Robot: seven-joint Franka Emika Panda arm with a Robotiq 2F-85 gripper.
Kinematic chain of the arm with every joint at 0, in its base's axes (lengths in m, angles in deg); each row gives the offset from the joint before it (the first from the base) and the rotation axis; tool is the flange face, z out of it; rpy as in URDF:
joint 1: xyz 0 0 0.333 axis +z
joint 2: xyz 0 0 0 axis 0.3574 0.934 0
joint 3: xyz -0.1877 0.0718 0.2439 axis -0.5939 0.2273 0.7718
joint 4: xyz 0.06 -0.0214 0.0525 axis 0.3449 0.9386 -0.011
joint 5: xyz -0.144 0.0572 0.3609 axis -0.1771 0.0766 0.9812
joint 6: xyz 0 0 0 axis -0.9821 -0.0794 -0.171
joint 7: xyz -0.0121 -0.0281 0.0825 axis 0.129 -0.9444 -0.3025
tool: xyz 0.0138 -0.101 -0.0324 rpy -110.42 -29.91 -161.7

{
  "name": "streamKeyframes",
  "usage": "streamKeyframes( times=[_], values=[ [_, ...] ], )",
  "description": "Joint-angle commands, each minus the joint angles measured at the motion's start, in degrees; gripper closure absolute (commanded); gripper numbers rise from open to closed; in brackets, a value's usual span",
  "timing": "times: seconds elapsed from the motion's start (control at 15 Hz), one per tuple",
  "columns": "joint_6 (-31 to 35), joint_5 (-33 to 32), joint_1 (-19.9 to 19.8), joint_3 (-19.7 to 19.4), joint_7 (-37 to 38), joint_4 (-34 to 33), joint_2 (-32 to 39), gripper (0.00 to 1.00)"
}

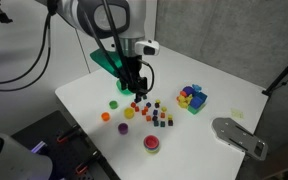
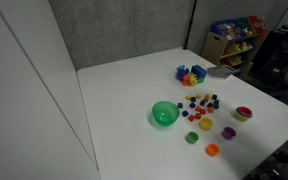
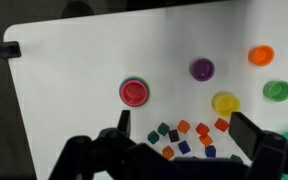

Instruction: Pick up the red bowl and stack it in the blue stacked bowl

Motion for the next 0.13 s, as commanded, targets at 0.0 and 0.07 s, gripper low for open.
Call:
streamKeyframes(
  times=[0.0,0.07],
  values=[
    [-0.4,0.1,-0.3,0.4,-0.1,0.0,-0.3,0.0],
    [-0.4,0.1,-0.3,0.4,-0.1,0.0,-0.5,0.0]
  ],
)
